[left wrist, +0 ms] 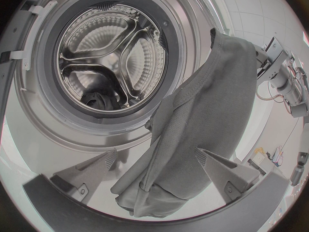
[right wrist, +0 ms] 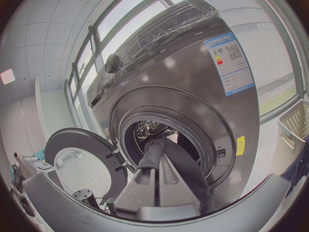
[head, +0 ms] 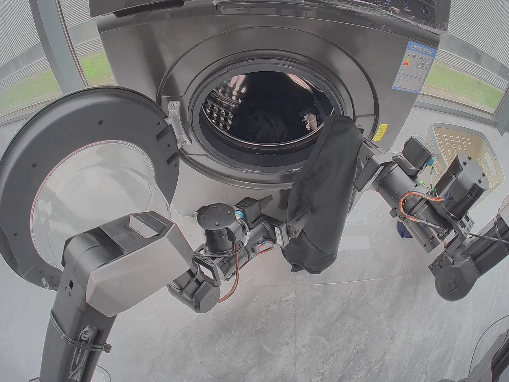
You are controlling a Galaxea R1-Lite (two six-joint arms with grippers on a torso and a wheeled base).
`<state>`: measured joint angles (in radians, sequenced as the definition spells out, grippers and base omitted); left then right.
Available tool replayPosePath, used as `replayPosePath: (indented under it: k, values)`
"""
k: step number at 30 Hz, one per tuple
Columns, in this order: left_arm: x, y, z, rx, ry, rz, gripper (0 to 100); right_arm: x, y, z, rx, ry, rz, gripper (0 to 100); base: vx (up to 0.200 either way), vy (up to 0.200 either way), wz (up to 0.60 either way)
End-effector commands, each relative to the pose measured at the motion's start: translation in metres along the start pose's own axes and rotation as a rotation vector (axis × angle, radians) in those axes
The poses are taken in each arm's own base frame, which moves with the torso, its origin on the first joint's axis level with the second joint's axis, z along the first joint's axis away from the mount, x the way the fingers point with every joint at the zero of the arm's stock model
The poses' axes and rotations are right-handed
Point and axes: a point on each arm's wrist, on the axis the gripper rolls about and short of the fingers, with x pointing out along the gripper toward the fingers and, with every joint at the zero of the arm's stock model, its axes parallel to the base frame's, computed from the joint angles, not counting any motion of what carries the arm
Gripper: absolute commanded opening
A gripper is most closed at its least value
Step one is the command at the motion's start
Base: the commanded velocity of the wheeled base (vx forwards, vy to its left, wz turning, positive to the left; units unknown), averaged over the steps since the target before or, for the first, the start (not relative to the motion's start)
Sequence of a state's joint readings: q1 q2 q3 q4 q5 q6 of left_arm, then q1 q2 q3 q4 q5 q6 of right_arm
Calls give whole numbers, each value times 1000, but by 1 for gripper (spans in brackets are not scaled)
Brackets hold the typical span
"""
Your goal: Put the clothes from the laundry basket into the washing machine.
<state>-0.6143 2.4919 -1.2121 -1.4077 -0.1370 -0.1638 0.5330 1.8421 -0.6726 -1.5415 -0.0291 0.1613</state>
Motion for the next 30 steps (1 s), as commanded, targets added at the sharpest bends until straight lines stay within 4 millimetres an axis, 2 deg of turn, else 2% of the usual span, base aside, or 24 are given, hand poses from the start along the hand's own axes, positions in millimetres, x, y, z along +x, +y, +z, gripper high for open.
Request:
replayPosePath:
  k: [1, 2, 3, 9, 14, 16, 19, 21, 22, 23, 30]
  values:
    - [10, 2, -15, 10, 0, 3, 100, 0, 0, -1, 0, 2, 0, 0, 0, 0, 0]
    - [12, 2, -16, 14, -1, 9, 100, 0, 0, -1, 0, 2, 0, 0, 0, 0, 0]
    - [14, 2, -17, 18, -6, 11, 0, 0, 0, -1, 0, 4, 0, 0, 0, 0, 0]
    - [21, -6, -21, 17, -19, -6, 0, 0, 0, -2, 1, 5, -1, 0, 0, 0, 0]
    - [24, -9, -14, 19, -50, 11, 0, 0, -1, -2, 1, 7, -2, 0, 0, 0, 0]
    - [22, -9, -8, 20, -57, 13, 0, 0, -2, -3, -1, 9, -6, 0, 0, 0, 0]
    - [10, -10, 14, 22, -66, 21, 0, 0, -5, -3, -4, 9, -12, 0, 0, 0, 0]
    - [8, -10, 18, 22, -65, 22, 0, 0, -5, -3, -2, 11, -13, 0, 0, 0, 0]
    - [-10, -14, 37, 21, -55, 27, 0, 0, -5, -5, -3, 15, -15, 0, 0, 0, 0]
    - [-19, -15, 45, 21, -52, 30, 0, 0, -5, -5, -3, 15, -15, 0, 0, 0, 0]
    - [-91, -15, 83, 37, 12, 82, 0, -2, -6, -8, -5, 30, -19, 0, 0, 0, 0]
